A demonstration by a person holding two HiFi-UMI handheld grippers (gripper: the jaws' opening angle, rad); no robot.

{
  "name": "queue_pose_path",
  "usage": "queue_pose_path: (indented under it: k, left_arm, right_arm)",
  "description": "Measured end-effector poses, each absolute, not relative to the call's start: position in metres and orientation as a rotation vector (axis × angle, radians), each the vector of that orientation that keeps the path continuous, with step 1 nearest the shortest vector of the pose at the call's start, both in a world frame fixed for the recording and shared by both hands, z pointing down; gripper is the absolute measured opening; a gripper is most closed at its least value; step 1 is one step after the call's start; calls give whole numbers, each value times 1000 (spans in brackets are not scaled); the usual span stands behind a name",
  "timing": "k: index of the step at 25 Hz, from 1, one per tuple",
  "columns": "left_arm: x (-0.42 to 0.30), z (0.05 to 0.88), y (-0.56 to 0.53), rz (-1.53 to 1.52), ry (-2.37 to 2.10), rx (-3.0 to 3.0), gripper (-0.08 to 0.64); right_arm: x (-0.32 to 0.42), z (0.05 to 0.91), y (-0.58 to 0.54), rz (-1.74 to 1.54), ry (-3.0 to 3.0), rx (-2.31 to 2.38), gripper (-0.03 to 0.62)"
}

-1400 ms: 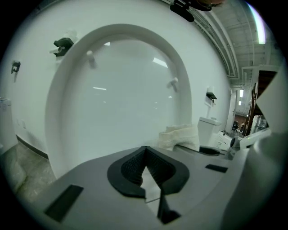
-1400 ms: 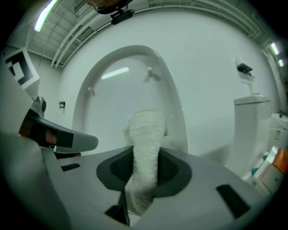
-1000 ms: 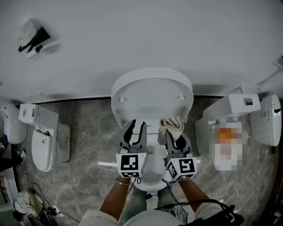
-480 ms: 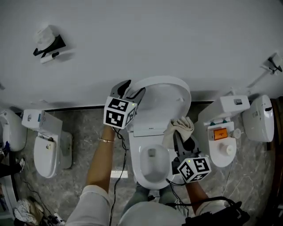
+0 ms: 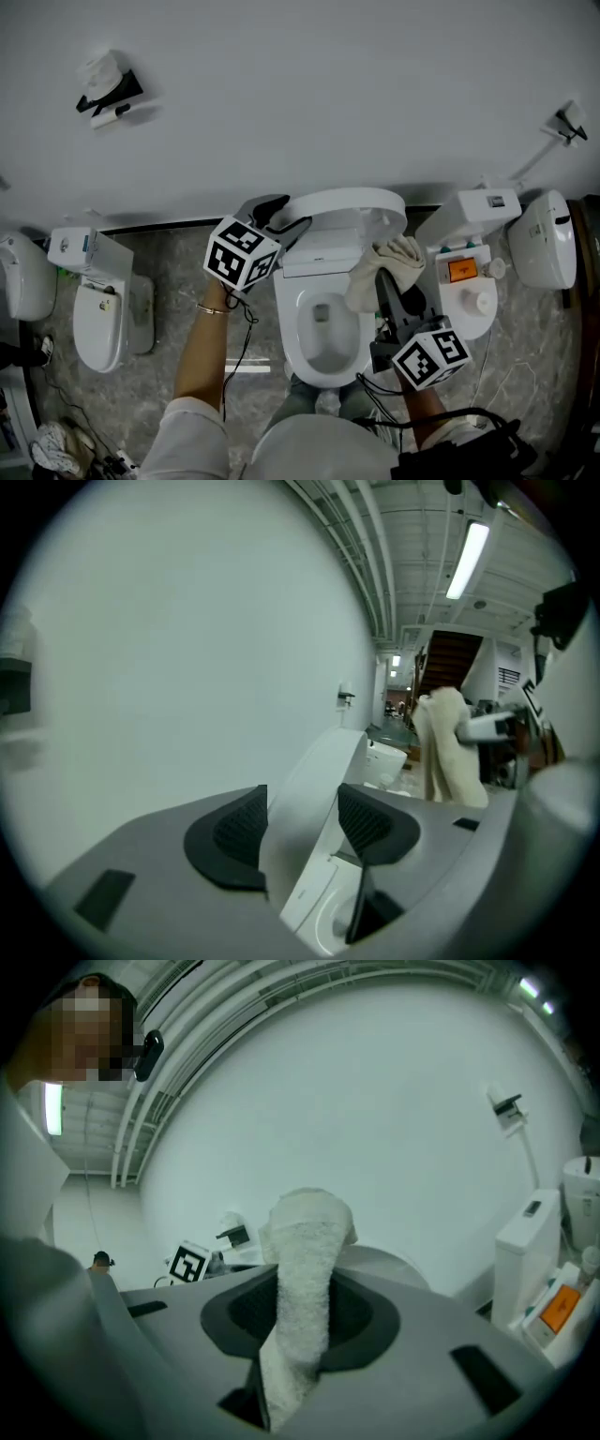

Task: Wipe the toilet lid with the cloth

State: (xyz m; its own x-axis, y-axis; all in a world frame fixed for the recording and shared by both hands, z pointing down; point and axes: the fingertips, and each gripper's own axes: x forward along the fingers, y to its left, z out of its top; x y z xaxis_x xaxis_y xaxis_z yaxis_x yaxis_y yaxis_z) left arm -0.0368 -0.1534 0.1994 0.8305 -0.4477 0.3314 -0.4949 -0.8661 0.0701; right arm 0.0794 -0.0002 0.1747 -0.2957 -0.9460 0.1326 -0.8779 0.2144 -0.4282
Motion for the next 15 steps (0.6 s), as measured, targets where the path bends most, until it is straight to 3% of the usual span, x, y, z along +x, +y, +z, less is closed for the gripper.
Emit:
queue_pose_path:
  k: [7,15]
  left_arm:
    - [-48,245,27,769,-372,2921,258]
    - [-63,341,147,710,-444,2654,202]
  right_arm:
    - [71,127,33,-632,2460,-1598,101]
    - [57,221,26,-699,2610,-1641,101]
